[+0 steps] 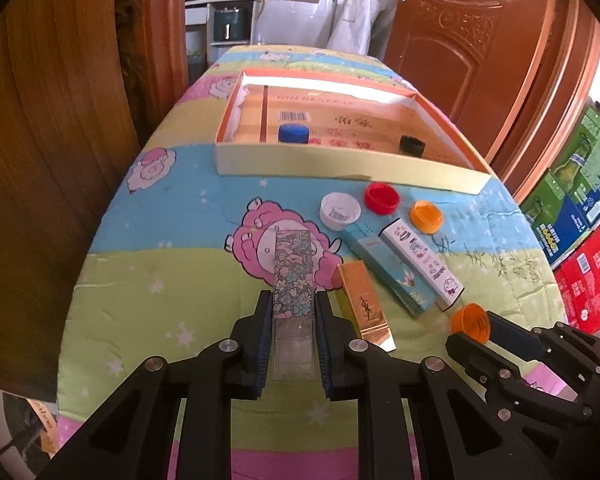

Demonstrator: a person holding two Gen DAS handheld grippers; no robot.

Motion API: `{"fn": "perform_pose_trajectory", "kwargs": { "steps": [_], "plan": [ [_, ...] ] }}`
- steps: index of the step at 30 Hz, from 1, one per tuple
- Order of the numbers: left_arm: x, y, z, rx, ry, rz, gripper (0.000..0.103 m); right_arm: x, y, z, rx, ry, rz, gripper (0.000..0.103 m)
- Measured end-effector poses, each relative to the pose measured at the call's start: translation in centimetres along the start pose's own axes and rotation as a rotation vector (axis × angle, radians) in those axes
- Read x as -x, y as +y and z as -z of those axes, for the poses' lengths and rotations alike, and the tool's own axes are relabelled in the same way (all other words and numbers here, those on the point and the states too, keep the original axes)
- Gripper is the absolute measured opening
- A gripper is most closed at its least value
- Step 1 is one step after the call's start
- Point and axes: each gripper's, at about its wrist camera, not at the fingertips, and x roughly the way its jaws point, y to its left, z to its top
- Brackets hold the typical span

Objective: Organize rigid objects

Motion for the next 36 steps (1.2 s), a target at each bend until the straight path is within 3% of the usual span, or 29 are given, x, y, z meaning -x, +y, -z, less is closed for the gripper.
{"fn": "perform_pose_trajectory", "kwargs": {
  "steps": [36],
  "plan": [
    [4.7,-0.8,-1.9,-0.014,-0.104,0.038,0.02,4.7,0.5,-2.5,-0.008,-0.115,-0.022,0.03]
  ]
}}
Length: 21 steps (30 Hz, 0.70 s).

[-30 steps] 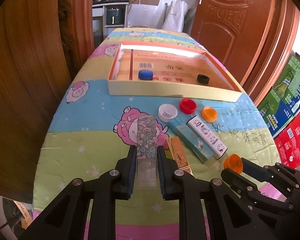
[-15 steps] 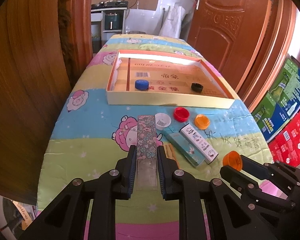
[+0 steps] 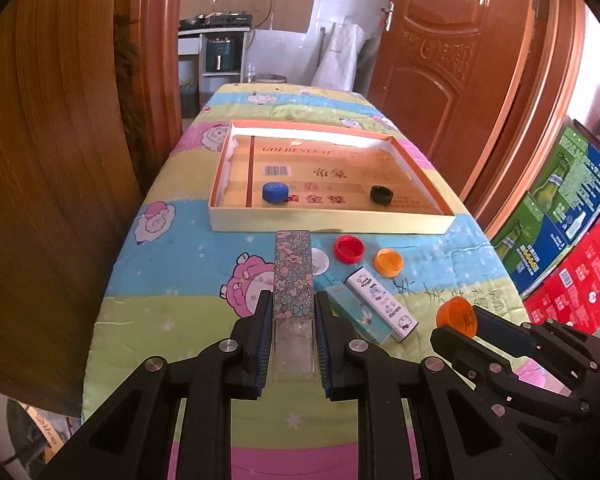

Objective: Organize rigid objects

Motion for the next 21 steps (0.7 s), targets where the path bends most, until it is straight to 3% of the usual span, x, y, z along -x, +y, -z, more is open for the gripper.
{"fn": "perform_pose_trajectory", "kwargs": {
  "steps": [21],
  "plan": [
    [0.9,-0.3,-1.9,0.018,-0.027,-0.01,0.02,1.1,-1.0,-2.0,-0.036,-0.054,0.01,0.03]
  ]
}}
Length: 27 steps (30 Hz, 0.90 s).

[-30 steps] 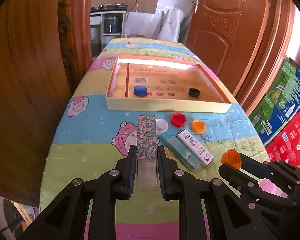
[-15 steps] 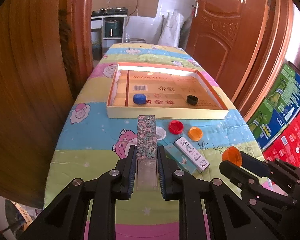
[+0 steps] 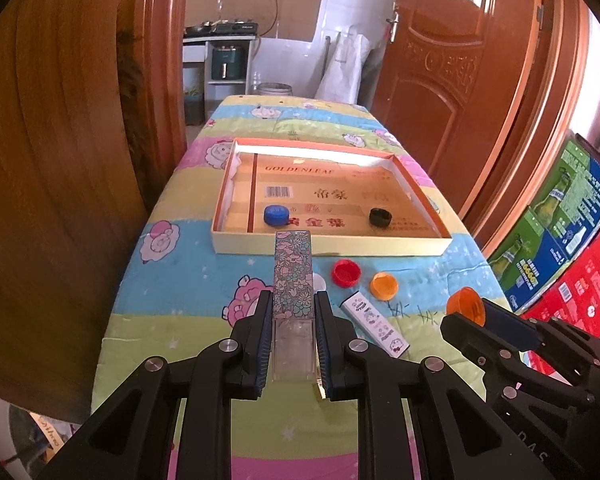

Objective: Organize rigid objects

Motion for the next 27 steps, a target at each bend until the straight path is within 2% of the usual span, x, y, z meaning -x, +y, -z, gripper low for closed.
{"fn": "perform_pose_trajectory", "kwargs": {
  "steps": [27],
  "plan": [
    [-0.8,0.0,-2.2,0.018,-0.007,0.0,0.02,-0.8,-0.8,-2.4,-0.021,-0.021,0.002,0.03]
  ]
}}
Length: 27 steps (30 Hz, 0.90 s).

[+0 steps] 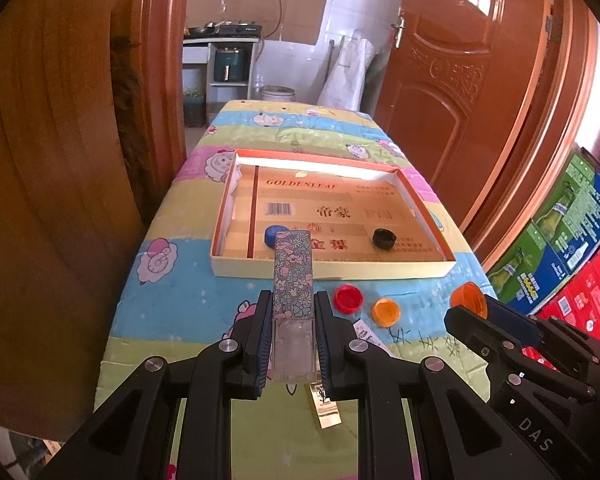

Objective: Organize rigid objects

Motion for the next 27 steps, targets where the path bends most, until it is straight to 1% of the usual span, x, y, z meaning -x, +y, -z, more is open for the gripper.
{"fn": "perform_pose_trajectory", "kwargs": {
  "steps": [10,17,27],
  "plan": [
    [-0.9,-0.3,-1.1,-0.001,0.002,0.004,0.02,-0.3,-0.1,-0.5,-0.002,0.002,-0.005,0.03],
    [-1.7,-0.6,-1.8,-0.009,-0.001,-0.007,0.02,-1.0,-0.2,-1.3,-0.002,0.001,-0.005,0.03],
    [-2.7,0.0,-2.8,0.016,0.013,-0.008,0.02,-2.4,-0.5,-2.6,-0.002,0.002,-0.007,0.03]
  ]
}}
